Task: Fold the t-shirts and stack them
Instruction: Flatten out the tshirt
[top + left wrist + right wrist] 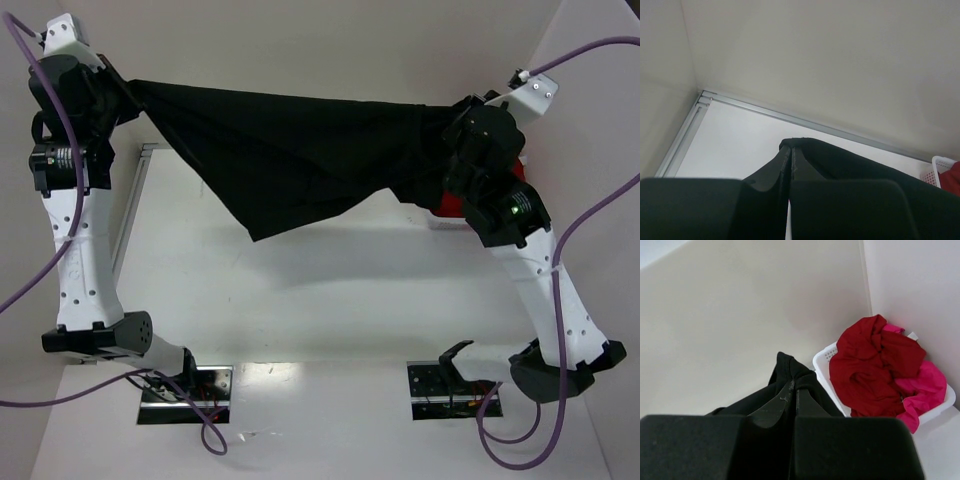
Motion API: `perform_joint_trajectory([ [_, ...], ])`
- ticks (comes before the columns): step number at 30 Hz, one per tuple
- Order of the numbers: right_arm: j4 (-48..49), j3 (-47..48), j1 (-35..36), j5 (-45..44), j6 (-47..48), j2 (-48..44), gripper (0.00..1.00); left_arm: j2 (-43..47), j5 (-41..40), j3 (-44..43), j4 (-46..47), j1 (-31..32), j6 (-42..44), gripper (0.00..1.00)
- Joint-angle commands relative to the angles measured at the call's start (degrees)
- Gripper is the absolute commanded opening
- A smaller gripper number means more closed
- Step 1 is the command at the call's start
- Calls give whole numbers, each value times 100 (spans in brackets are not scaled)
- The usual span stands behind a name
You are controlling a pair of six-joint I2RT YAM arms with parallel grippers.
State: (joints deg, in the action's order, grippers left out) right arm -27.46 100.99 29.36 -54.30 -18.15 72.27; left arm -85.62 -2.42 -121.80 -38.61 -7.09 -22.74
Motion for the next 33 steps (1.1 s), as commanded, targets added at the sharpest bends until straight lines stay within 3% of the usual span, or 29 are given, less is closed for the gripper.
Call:
perform_joint_trajectory([
  [1, 672, -246, 17, -379, -66, -230, 0, 151, -435, -160, 82, -91, -20, 0],
  [13, 1112, -510, 17, -581, 49, -810, 0, 608, -576, 15, 134, -196, -20, 0],
  [26, 400, -958, 17, 1360, -978, -864, 0, 969, 48, 490, 319, -196, -72, 0],
  [33, -591, -1151, 17, 2520, -1962, -802, 0, 1082, -30, 666, 55, -196, 103, 0],
])
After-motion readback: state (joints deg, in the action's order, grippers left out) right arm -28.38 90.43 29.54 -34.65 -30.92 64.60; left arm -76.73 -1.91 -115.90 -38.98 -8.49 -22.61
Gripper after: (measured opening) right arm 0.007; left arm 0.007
